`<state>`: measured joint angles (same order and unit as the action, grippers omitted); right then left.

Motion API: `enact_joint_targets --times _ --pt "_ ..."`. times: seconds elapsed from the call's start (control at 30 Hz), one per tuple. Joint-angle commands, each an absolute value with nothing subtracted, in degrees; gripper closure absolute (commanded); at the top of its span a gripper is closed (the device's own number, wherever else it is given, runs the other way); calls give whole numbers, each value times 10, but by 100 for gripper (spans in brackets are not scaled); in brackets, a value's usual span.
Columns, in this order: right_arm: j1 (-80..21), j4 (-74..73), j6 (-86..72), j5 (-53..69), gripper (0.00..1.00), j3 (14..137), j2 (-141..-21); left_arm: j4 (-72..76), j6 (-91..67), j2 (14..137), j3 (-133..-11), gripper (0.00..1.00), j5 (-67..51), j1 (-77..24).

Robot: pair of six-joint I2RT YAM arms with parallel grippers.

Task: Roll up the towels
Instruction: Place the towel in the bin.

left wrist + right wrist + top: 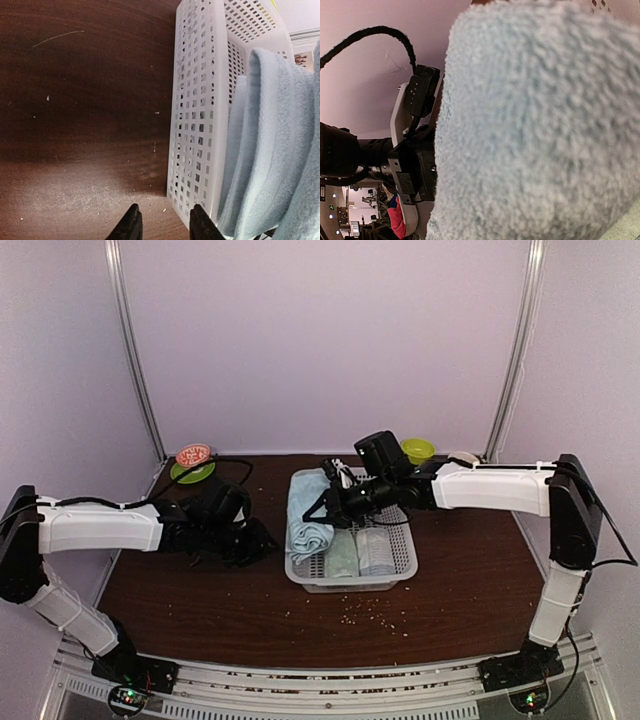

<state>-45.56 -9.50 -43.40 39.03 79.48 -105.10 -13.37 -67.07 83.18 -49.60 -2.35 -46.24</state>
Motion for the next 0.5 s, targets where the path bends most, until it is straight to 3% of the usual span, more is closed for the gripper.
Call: enact_joint_targets --times 0.0,0.47 --pt "-448 -64 -426 418 100 770 -1060 -114 -660 841 -511 67 -20 -463" --pt "-447 -180 -400 375 100 795 -1117 -100 -660 860 -512 68 -29 -464"
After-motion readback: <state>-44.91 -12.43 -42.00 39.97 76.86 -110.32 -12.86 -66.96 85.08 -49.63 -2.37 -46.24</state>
